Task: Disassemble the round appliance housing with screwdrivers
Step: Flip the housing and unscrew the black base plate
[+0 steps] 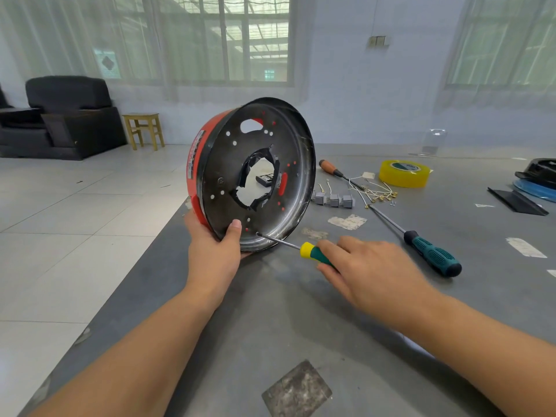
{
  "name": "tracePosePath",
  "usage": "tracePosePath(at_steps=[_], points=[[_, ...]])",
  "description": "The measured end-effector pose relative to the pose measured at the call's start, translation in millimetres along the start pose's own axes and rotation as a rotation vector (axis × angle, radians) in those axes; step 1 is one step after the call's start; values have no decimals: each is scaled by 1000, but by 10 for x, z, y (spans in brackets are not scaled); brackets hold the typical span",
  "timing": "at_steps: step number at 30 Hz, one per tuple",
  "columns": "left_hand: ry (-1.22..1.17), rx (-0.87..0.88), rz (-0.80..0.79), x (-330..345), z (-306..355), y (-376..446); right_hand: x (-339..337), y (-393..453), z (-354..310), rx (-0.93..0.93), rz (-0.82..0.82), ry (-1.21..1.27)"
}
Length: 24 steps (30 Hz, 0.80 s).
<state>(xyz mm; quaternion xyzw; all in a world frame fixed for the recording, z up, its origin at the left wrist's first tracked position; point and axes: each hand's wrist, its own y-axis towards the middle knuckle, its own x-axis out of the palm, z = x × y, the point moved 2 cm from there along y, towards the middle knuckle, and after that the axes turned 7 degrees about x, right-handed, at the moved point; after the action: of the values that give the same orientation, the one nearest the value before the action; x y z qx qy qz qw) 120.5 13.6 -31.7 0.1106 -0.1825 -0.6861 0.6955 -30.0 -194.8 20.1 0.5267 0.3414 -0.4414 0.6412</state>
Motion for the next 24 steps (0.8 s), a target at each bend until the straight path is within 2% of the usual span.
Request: tracePosePath(at_steps=[1,3,5,8,12,13,14,16,18,19,21,24], points=[[-7,-10,11,-2,-15,2,-18,3,8,-69,82,-73],[-12,-17,20,0,-25,-6,-51,-2,11,-117,214,-59],[-17,-31,35,-1,-20,-12,-32,-5,4,-77,201,93],[-22,-54,84,-13,-81,19,36,-2,15,191,203,655],[12,-83,101,-12,-120,34,99,87,-65,638,98,1835],[15,-90,100,-14,-114,34,133,99,-78,715,56,2033],[16,-93,97,-15,-104,31,139,107,-83,779,-5,2108],[16,-90,85,-15,-77,24,135,107,-66,868,-156,1975],[14,-95,84,-10,-64,22,130,97,3,872,-240,1604],[11,-99,85,-8,-66,24,118,99,47,822,-223,1433],[11,-106,87,-8,-77,31,67,109,136,663,-109,1191],[41,-101,80,-8,-84,36,-28,81,187,222,54,670]])
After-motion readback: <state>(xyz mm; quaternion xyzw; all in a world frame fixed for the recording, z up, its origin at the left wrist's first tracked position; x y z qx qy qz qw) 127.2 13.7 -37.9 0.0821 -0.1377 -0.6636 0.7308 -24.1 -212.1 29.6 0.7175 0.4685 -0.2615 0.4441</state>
